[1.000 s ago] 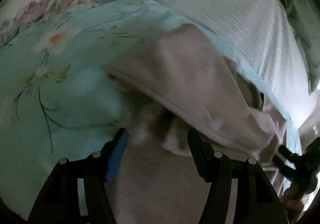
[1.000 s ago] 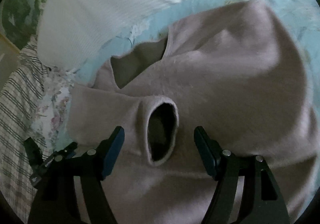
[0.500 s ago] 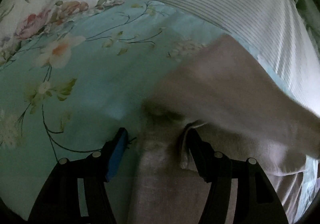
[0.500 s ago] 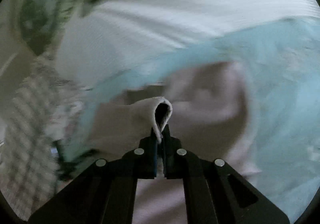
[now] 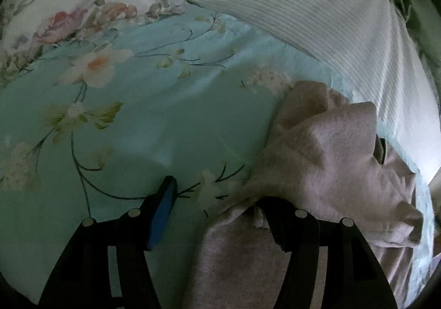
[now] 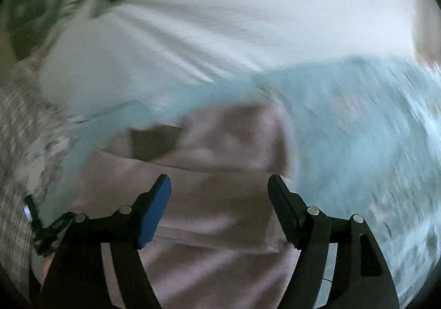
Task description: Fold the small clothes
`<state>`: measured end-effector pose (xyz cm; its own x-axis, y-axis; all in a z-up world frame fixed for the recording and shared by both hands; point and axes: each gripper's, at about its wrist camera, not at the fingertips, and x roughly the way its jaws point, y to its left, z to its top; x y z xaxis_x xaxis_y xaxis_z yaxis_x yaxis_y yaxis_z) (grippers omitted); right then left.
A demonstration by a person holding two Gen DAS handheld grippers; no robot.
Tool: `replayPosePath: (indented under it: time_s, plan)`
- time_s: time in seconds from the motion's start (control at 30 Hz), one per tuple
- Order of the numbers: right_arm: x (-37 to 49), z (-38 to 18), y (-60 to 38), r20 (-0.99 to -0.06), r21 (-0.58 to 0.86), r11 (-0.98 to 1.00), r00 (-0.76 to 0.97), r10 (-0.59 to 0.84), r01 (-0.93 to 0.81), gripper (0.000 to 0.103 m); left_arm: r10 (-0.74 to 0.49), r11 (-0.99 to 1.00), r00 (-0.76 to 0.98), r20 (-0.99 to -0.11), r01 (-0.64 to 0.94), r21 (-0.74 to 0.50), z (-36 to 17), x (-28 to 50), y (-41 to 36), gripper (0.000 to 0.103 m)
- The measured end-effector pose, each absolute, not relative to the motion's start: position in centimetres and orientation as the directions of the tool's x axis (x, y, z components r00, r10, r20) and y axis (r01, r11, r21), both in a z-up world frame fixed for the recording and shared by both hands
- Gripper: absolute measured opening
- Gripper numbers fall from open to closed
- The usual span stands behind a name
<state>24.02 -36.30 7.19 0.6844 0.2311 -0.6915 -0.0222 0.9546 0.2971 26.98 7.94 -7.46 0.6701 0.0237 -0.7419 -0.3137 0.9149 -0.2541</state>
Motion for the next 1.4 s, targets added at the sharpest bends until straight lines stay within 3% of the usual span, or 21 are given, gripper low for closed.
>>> replayPosePath:
  time_s: [0.2,0.37,0.53,0.6,0.7,0.77,1.0,1.07,1.23,1.4]
  plan:
    - [33.2,7.4,-24.4,-0.605,0.585,0.73,0.41,0.682,-0.352,0.082,0.042,0.91,0.694,-0.718,-0.323,-0.258,-7.5,26.4,7.9,0.063]
    - [41.8,4.7,-14.9,-0.653,0.638,0.668,0.189,0.733,-0.383,0.082,0.03,0.885,0.728,-0.685,-0.338,-0.32,-7.7,25.6,9.0,0.063]
    - [45.0,-1.0,-7.3,-0.835,0.511,0.72,-0.07,0.547,-0.469,0.084,0.005,0.871,0.747,-0.665,-0.33,-0.365,-7.8,25.5,9.6,0.063]
    - [44.9,-1.0,-5.8,-0.784,0.577,0.643,-0.123,0.608,-0.504,0.086,0.011,0.871,0.753,-0.658,-0.331,-0.363,-7.8,25.6,9.5,0.063]
    - [45.4,-0.6,-3.8,-0.581,0.774,0.439,-0.237,0.778,-0.456,0.086,0.022,0.872,0.759,-0.65,-0.333,-0.36,-7.9,25.5,9.4,0.063]
    - [45.8,-0.9,-2.4,-0.547,0.797,0.415,-0.232,0.805,-0.44,0.086,0.022,0.865,0.769,-0.639,-0.335,-0.374,-7.9,25.3,9.6,0.063]
    - [49.0,-2.2,-3.0,-0.341,0.91,0.335,0.017,0.94,-0.243,0.086,0.007,0.813,0.802,-0.598,-0.353,-0.463,-8.0,24.2,11.3,0.064]
    - [48.3,-1.0,-2.9,-0.39,0.881,0.384,0.035,0.92,-0.276,0.086,-0.018,0.799,0.805,-0.593,-0.346,-0.492,-8.1,24.2,11.8,0.064]
    - [45.2,1.7,-3.1,-0.651,0.667,0.567,-0.01,0.759,-0.483,0.086,-0.085,0.803,0.772,-0.629,-0.32,-0.502,-7.9,23.9,11.9,0.064]
    - [45.2,-0.1,-3.3,-0.786,0.539,0.646,-0.047,0.616,-0.54,0.086,-0.101,0.807,0.762,-0.64,-0.314,-0.5,-8.0,23.1,11.6,0.065]
